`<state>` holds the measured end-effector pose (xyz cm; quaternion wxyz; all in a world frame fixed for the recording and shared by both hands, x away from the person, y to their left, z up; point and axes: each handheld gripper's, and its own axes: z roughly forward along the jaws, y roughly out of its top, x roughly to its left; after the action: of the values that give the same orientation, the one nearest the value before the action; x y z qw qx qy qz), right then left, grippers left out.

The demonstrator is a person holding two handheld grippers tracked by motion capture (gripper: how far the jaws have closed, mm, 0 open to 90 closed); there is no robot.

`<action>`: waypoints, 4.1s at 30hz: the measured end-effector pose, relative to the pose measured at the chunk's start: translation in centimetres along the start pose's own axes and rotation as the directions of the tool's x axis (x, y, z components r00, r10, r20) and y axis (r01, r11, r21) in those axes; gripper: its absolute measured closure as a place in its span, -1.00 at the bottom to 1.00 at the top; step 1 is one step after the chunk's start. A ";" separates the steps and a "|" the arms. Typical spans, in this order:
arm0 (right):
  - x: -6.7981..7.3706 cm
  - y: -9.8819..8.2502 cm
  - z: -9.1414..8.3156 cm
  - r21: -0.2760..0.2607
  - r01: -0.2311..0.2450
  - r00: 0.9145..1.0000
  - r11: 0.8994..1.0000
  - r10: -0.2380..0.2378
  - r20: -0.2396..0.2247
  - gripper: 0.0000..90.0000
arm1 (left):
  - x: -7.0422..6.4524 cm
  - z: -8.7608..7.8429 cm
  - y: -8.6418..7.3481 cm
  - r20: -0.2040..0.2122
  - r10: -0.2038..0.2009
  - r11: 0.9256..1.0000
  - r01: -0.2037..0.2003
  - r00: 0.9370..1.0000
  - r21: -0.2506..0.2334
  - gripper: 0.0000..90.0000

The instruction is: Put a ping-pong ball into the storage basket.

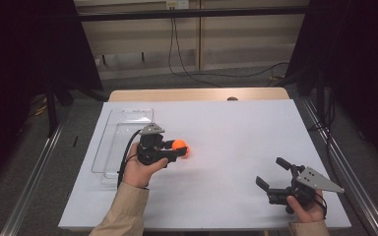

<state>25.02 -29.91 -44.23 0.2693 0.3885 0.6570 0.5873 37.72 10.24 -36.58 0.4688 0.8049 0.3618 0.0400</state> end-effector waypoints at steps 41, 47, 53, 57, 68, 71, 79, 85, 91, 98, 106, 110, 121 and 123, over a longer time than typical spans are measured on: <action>0.1 -0.3 0.2 0.013 0.017 1.000 1.000 -0.017 -0.006 -0.98 | 1.0 -0.9 0.4 -0.026 -0.030 1.000 0.030 0.999 -0.002 0.13; 0.0 -0.3 0.2 0.013 0.017 1.000 1.000 -0.017 -0.002 -0.98 | 1.1 -0.9 0.4 -0.035 -0.032 0.999 0.033 0.999 0.013 0.13; 0.0 -0.2 0.2 0.012 0.019 1.000 1.000 -0.019 -0.003 -0.98 | 1.1 -1.1 0.4 -0.049 -0.029 0.999 0.030 0.998 0.016 0.13; 0.1 -0.2 0.2 0.013 0.020 1.000 1.000 -0.020 -0.002 -0.98 | 1.2 -1.2 0.3 -0.046 -0.034 0.999 0.035 0.998 0.015 0.13; 0.0 -0.2 0.3 0.014 0.017 1.000 1.000 -0.017 0.000 -0.98 | 1.8 -1.8 0.3 -0.077 -0.046 0.999 0.047 0.996 0.009 0.13; 0.0 -0.2 0.3 0.014 0.018 1.000 1.000 -0.018 -0.001 -0.98 | 1.9 -1.9 0.3 -0.079 -0.053 0.999 0.054 0.995 0.010 0.13; 0.0 -0.2 0.3 0.015 0.018 1.000 1.000 -0.018 0.000 -0.98 | 2.1 -2.1 0.4 -0.084 -0.061 0.998 0.062 0.995 0.002 0.13; 0.0 -0.2 0.3 0.011 0.018 1.000 1.000 -0.018 -0.003 -0.98 | 2.4 -2.5 0.4 -0.094 -0.062 0.998 0.063 0.994 0.002 0.13; 0.0 -0.2 0.2 0.010 0.020 1.000 1.000 -0.020 -0.002 -0.99 | 2.5 -2.7 0.4 -0.098 -0.063 0.998 0.063 0.993 -0.004 0.13; 0.0 -0.2 0.2 0.012 0.017 1.000 1.000 -0.017 0.001 -0.99 | 2.5 -2.8 0.5 -0.100 -0.067 0.998 0.067 0.993 -0.003 0.13; -0.1 -0.2 0.2 0.008 0.016 1.000 1.000 -0.016 0.002 -0.99 | 2.8 -3.0 0.5 -0.108 -0.068 0.998 0.068 0.992 0.001 0.13; -0.1 -0.2 0.3 0.008 0.014 1.000 1.000 -0.014 0.001 -0.99 | 2.8 -3.1 0.4 -0.111 -0.069 0.998 0.069 0.991 -0.004 0.13; -0.1 -0.2 0.3 0.008 0.018 1.000 1.000 -0.018 0.000 -0.99 | 3.0 -3.4 0.4 -0.115 -0.076 0.997 0.075 0.990 -0.010 0.13; -0.1 -0.2 0.3 0.008 0.018 1.000 1.000 -0.018 -0.001 -0.99 | 3.0 -3.5 0.4 -0.117 -0.077 0.997 0.077 0.990 -0.007 0.13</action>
<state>25.26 -29.78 -44.49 0.2728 0.3836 0.6630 0.5822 38.76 14.55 -35.18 0.4490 0.7861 0.4192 0.0694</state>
